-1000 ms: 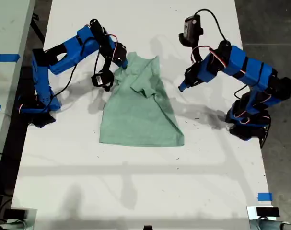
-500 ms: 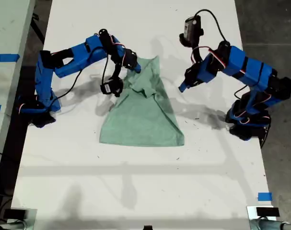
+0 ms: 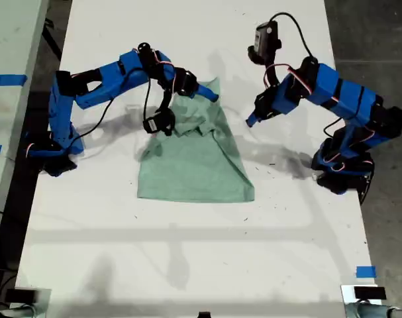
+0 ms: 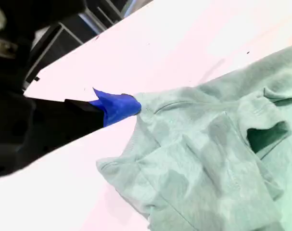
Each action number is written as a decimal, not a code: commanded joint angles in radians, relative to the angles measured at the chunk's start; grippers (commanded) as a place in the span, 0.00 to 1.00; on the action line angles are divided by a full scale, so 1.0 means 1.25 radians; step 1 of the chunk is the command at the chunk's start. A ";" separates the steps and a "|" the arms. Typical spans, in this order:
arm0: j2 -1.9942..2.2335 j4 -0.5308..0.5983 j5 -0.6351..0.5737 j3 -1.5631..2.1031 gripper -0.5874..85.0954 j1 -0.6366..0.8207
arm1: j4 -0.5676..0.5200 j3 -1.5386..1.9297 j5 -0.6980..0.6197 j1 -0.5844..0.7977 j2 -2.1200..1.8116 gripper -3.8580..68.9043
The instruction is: Fold tshirt
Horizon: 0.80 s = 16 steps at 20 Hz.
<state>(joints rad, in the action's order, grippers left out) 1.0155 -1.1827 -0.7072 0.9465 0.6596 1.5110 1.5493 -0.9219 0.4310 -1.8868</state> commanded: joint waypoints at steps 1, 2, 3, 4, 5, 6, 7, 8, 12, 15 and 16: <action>0.109 -0.040 0.032 -0.045 0.42 -0.018 | -0.022 -0.004 0.009 -0.021 -0.052 0.22; 0.123 -0.091 0.053 -0.044 0.42 -0.027 | -0.022 -0.004 0.009 -0.031 -0.052 0.23; 0.137 -0.140 0.075 -0.039 0.42 -0.043 | -0.023 -0.004 0.011 -0.042 -0.050 0.26; 0.147 -0.183 0.097 -0.037 0.42 -0.071 | -0.025 -0.001 0.016 -0.053 -0.050 0.28; 0.157 -0.218 0.133 -0.028 0.42 -0.103 | -0.027 0.000 0.022 -0.064 -0.050 0.28; 0.163 -0.242 0.161 -0.021 0.42 -0.145 | -0.028 0.005 0.026 -0.075 -0.050 0.28; 0.164 -0.264 0.191 -0.021 0.43 -0.187 | -0.029 0.012 0.032 -0.087 -0.052 0.31; 0.166 -0.281 0.227 -0.017 0.44 -0.229 | -0.037 0.025 0.036 -0.102 -0.054 0.34; 0.173 -0.298 0.351 0.016 0.46 -0.372 | -0.071 0.104 0.061 -0.168 -0.056 0.46; 0.234 -0.263 0.431 0.104 0.45 -0.436 | -0.103 0.169 0.097 -0.220 -0.060 0.49; 0.282 -0.229 0.463 0.173 0.44 -0.448 | -0.115 0.187 0.107 -0.236 -0.063 0.50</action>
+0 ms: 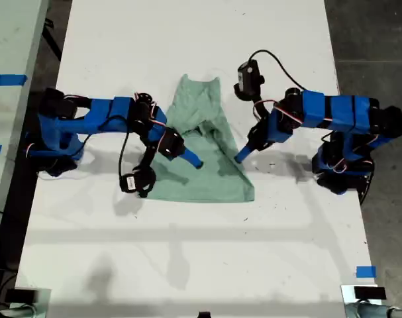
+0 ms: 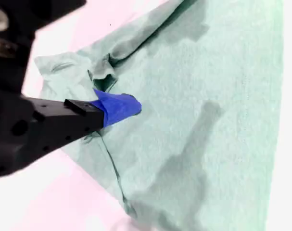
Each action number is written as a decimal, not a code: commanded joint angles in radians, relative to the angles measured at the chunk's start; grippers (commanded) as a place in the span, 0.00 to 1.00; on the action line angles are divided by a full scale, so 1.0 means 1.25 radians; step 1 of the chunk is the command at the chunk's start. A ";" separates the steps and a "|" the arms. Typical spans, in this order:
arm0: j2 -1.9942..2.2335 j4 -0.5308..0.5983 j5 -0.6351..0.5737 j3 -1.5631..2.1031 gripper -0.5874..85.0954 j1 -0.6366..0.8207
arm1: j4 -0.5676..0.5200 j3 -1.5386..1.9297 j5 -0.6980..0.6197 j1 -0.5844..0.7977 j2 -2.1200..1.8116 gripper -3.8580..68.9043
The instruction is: Fold tshirt
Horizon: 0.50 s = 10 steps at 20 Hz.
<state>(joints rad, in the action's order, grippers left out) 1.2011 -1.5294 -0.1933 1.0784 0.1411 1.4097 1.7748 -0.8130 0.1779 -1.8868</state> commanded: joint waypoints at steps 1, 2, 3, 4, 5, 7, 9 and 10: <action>0.193 0.099 0.067 0.153 0.42 -0.043 | -0.044 0.021 0.029 -0.044 -0.064 0.51; 0.250 0.134 0.088 0.229 0.41 -0.049 | -0.052 0.033 0.038 -0.055 -0.065 0.51; 0.292 0.135 0.107 0.282 0.41 -0.050 | -0.056 0.042 0.047 -0.066 -0.065 0.51; 0.335 0.151 0.110 0.337 0.41 -0.050 | -0.058 0.050 0.056 -0.077 -0.067 0.52; 0.379 0.172 0.123 0.398 0.41 -0.050 | -0.059 0.059 0.066 -0.090 -0.071 0.52; 0.485 0.254 0.141 0.531 0.41 -0.048 | -0.059 0.080 0.092 -0.114 -0.076 0.52; 0.538 0.280 0.157 0.607 0.41 -0.045 | -0.059 0.106 0.126 -0.140 -0.077 0.53; 0.544 0.283 0.163 0.628 0.41 -0.045 | -0.063 0.124 0.147 -0.146 -0.076 0.53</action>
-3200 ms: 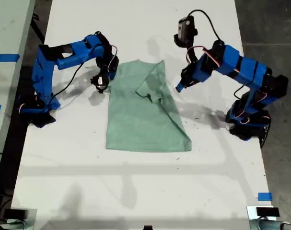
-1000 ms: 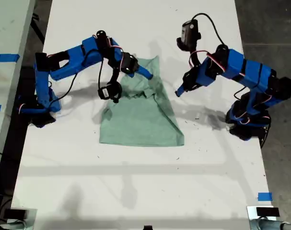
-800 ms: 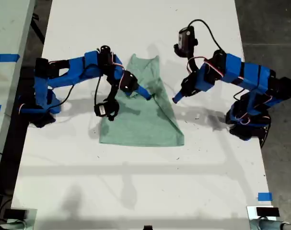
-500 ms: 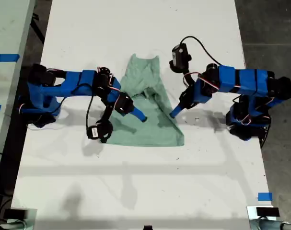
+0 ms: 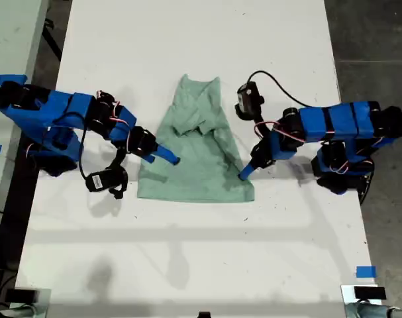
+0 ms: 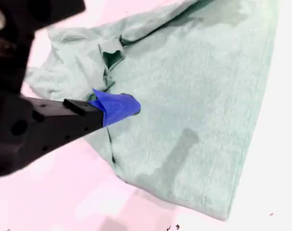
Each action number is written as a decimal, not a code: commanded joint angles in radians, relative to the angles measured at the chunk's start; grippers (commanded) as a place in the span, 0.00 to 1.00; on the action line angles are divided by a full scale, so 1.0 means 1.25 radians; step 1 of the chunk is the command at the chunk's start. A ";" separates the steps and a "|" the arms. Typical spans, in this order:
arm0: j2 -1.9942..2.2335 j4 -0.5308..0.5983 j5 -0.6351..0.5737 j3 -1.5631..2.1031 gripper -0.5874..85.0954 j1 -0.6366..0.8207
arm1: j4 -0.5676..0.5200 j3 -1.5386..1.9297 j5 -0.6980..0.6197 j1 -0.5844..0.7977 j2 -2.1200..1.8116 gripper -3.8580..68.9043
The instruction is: Fold tshirt
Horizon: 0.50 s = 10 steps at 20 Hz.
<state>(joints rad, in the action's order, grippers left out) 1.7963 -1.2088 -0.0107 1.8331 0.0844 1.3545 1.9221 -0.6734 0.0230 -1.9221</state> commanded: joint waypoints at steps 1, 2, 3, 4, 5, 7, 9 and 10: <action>0.067 0.038 0.017 0.039 0.41 0.000 | -0.033 0.032 0.050 -0.025 -0.045 0.53; 0.066 0.052 0.017 0.048 0.41 0.000 | -0.058 0.058 0.060 -0.022 -0.042 0.53; 0.060 0.058 0.017 0.048 0.40 0.000 | -0.082 0.076 0.063 -0.017 -0.029 0.53; 0.055 0.063 0.016 0.045 0.40 0.002 | -0.114 0.097 0.064 -0.011 -0.009 0.52; 0.054 0.064 0.012 0.045 0.40 0.006 | -0.141 0.110 0.067 -0.007 0.022 0.52; 0.054 0.061 0.012 0.045 0.40 0.009 | -0.184 0.115 0.072 -0.002 0.103 0.52; 0.052 0.059 0.010 0.045 0.39 0.009 | -0.211 0.109 0.076 0.001 0.163 0.51; 0.052 0.058 0.010 0.045 0.39 0.009 | -0.227 0.109 0.077 0.002 0.183 0.50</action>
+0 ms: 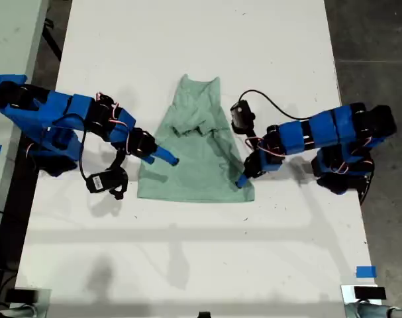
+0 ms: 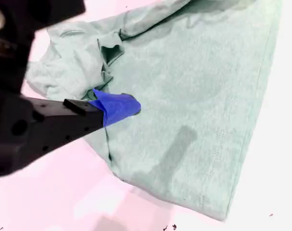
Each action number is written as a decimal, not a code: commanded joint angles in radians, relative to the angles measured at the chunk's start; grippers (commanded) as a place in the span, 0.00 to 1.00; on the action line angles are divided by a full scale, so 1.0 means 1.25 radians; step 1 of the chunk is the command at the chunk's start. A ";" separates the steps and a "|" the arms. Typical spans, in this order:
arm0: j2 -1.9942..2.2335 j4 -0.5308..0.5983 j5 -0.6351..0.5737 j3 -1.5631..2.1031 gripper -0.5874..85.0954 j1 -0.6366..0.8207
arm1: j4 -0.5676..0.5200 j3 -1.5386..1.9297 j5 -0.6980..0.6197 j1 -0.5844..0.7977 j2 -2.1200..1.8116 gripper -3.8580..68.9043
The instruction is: Fold tshirt
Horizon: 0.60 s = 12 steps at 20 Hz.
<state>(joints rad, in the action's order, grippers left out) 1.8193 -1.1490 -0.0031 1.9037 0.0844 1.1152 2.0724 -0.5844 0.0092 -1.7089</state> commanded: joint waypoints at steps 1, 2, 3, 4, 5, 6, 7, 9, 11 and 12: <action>0.033 0.010 0.004 -0.011 0.39 0.009 | -0.050 -0.011 0.007 0.018 0.032 0.49; 0.032 0.009 0.005 -0.011 0.39 0.009 | -0.058 -0.015 0.009 0.023 0.053 0.48; 0.032 0.009 0.005 -0.011 0.39 0.009 | -0.060 -0.026 0.010 0.028 0.077 0.45; 0.032 0.009 0.005 -0.011 0.39 0.009 | -0.060 -0.038 0.012 0.032 0.097 0.41; 0.032 0.009 0.005 -0.011 0.39 0.009 | -0.060 -0.050 0.013 0.037 0.113 0.33; 0.032 0.009 0.005 -0.010 0.39 0.009 | -0.060 -0.060 0.021 0.042 0.125 0.19; 0.032 0.009 0.006 -0.007 0.39 0.009 | -0.056 -0.067 0.036 0.047 0.134 0.14; 0.032 0.009 0.007 -0.006 0.39 0.007 | -0.052 -0.081 0.045 0.049 0.144 0.09; 0.031 0.009 0.010 -0.006 0.38 0.005 | -0.047 -0.088 0.054 0.045 0.147 0.03; 0.031 0.009 0.010 -0.006 0.38 0.005 | -0.050 -0.090 0.053 0.043 0.147 0.03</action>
<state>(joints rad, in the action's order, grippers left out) 1.8193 -1.1490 -0.0031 1.9037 0.0844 1.0431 2.0126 -0.5277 0.0552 -1.5202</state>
